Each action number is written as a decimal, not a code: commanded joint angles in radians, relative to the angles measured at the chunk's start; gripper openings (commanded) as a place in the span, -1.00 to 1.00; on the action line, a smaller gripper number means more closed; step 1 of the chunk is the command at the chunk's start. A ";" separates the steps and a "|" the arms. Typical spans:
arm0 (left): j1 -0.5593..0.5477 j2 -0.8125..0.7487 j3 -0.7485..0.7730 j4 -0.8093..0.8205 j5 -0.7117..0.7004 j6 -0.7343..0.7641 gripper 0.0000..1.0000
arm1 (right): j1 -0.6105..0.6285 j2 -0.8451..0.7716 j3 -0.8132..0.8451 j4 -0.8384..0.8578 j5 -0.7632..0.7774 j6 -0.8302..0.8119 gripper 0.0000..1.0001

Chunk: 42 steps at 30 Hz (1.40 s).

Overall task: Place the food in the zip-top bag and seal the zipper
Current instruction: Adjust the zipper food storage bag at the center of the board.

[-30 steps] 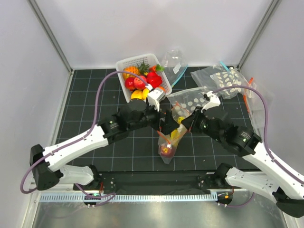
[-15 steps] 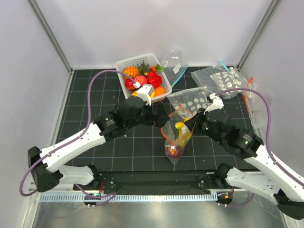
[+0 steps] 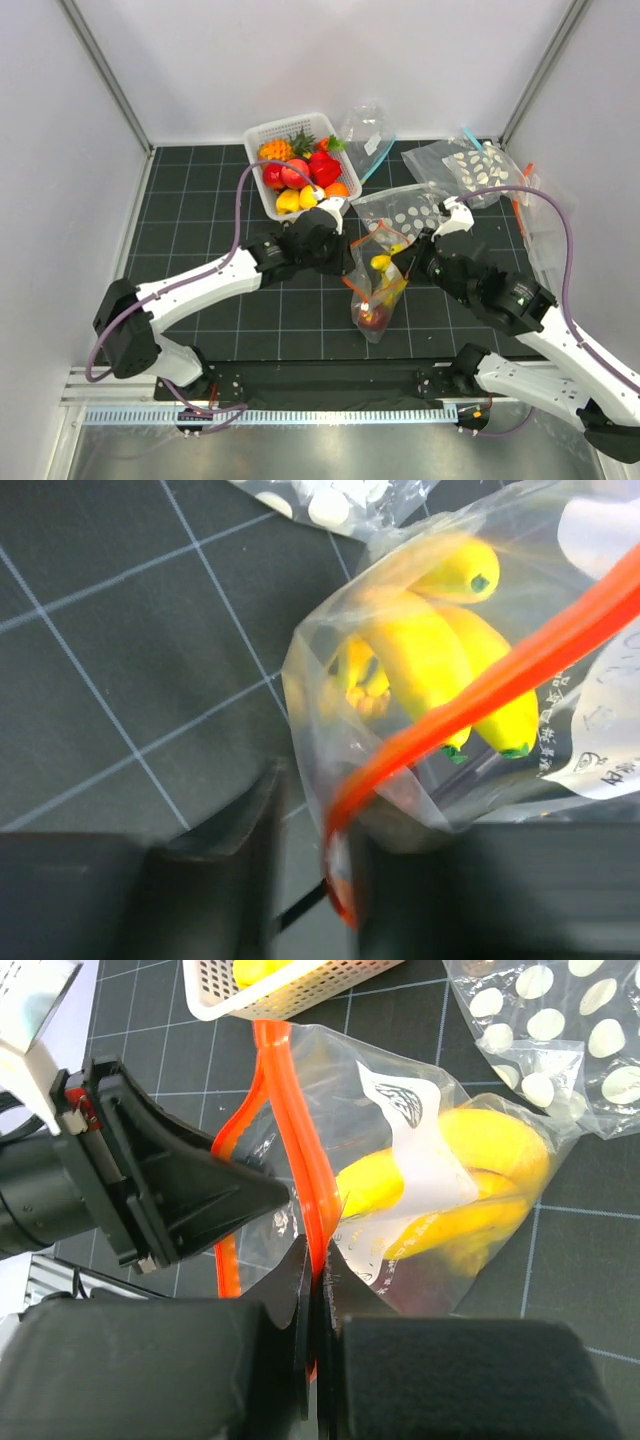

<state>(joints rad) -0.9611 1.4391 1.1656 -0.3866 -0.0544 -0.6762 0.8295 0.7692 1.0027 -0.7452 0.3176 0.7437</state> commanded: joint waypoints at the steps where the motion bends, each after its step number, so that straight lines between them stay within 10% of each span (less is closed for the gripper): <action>1: -0.001 0.018 0.103 0.003 0.005 0.039 -0.50 | 0.003 -0.025 0.011 0.009 0.046 -0.009 -0.98; 5: -0.001 0.017 0.181 -0.066 -0.024 0.070 -1.00 | 0.003 -0.027 0.014 -0.022 0.080 -0.020 -0.99; 29: -0.082 0.366 0.845 -0.604 -0.090 0.165 -0.98 | 0.003 0.068 0.255 -0.240 0.347 -0.135 -0.99; 38: -0.094 0.366 0.631 -0.410 -0.001 0.141 -0.63 | 0.003 0.133 0.131 -0.172 0.268 -0.129 -0.99; 42: -0.073 0.324 0.553 -0.368 -0.050 0.144 -0.05 | 0.003 0.143 0.090 -0.134 0.247 -0.126 -0.99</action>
<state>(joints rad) -1.0531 1.8091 1.7477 -0.8402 -0.0792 -0.5270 0.8295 0.9218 1.0992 -0.9558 0.5709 0.6258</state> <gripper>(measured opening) 0.442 0.046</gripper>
